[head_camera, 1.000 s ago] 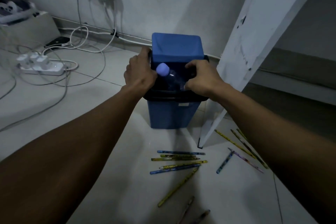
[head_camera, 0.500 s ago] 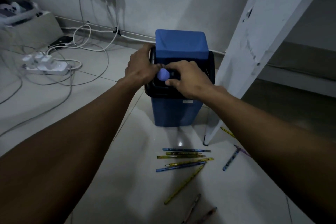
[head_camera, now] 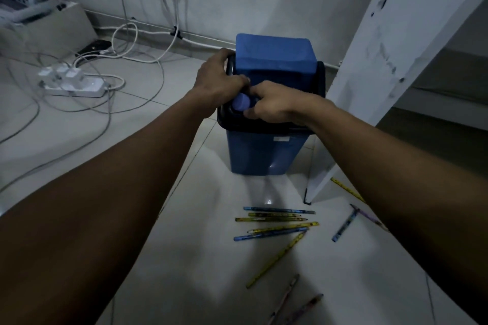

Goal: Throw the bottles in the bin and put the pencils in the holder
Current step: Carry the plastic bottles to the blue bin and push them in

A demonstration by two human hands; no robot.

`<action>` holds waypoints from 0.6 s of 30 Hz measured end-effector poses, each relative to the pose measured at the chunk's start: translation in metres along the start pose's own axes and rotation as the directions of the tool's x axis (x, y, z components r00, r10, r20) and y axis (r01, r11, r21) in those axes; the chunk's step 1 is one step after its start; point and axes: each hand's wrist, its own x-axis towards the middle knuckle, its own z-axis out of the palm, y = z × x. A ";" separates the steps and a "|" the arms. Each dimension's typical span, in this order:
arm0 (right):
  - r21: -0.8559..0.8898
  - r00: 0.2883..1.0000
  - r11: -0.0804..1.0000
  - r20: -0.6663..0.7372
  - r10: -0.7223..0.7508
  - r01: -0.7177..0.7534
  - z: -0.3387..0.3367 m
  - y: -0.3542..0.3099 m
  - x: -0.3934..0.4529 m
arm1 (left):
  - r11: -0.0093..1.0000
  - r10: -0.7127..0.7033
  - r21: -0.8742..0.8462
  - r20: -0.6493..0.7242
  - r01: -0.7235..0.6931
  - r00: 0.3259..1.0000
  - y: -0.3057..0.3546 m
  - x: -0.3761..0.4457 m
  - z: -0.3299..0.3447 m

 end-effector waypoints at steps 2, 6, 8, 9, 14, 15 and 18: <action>0.031 1.000 0.999 -0.012 -0.029 0.029 0.000 0.001 0.000 | 1.000 0.008 0.009 -0.003 -0.008 1.000 0.000 0.000 0.000; 0.005 0.999 0.999 0.028 -0.045 0.044 -0.001 0.001 0.000 | 0.999 0.026 0.035 0.005 -0.026 1.000 0.000 0.001 -0.001; 0.015 0.996 1.000 0.093 -0.014 0.013 -0.001 -0.003 0.000 | 0.999 0.031 0.041 0.007 -0.031 1.000 -0.001 0.001 -0.001; 0.023 0.993 1.000 0.118 0.010 -0.013 -0.001 -0.004 0.000 | 0.998 0.038 0.048 0.001 -0.038 0.999 -0.001 0.000 -0.001; 0.176 0.985 0.974 0.119 0.125 -0.145 -0.001 0.001 0.007 | 0.995 0.054 0.087 -0.018 -0.052 0.998 -0.003 0.000 0.000; 0.149 0.981 0.975 0.128 0.146 -0.164 -0.001 0.002 0.009 | 0.995 0.057 0.088 -0.017 -0.055 0.998 -0.003 0.000 0.000; 0.086 0.967 0.969 0.126 0.221 -0.233 -0.001 -0.001 0.011 | 0.994 0.062 0.090 -0.012 -0.061 0.998 -0.004 0.000 -0.001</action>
